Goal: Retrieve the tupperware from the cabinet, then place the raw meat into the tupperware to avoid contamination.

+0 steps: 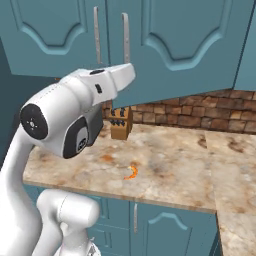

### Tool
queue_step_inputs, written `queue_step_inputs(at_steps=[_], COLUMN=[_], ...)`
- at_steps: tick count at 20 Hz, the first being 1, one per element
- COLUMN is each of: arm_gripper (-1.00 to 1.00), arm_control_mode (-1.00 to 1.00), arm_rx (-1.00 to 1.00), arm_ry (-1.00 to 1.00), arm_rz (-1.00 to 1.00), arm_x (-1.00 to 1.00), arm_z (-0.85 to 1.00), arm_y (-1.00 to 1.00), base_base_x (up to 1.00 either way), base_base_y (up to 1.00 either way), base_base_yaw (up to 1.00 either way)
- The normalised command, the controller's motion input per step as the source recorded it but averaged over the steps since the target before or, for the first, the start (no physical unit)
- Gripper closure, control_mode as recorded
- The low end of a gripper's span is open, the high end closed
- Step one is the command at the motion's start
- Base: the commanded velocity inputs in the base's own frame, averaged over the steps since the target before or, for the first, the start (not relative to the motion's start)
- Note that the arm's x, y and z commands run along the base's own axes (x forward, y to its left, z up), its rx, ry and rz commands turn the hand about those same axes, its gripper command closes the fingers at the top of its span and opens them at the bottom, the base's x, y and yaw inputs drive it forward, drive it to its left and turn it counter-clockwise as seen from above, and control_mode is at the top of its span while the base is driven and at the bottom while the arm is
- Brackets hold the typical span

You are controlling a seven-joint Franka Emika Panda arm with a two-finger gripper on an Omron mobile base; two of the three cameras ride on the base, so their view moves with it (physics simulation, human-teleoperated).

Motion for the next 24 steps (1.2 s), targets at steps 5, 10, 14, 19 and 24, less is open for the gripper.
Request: queue_step_inputs(at_steps=[5, 10, 14, 19, 24], arm_gripper=[-1.0, -1.0, -1.0, -1.0, -1.0], arm_control_mode=[-1.0, -1.0, -1.0, -1.0, -1.0], arm_rx=[-0.36, -0.42, -0.4, -0.36, -0.31], arm_ry=[0.08, 0.19, 0.26, 0.29, 0.28], arm_rz=[0.0, -0.01, -0.06, -0.12, -0.21], arm_x=[-0.34, -0.13, 0.0, 0.03, 0.1], arm_z=[0.12, 0.02, 0.0, 0.0, 0.0], arm_y=[0.68, 0.68, 0.57, 0.38, 0.14], base_base_x=[0.0, 0.0, 0.0, 0.0, 0.0], base_base_y=[0.0, 0.0, 0.0, 0.0, 0.0], base_base_yaw=[0.0, 0.0, 0.0, 0.0, 0.0])
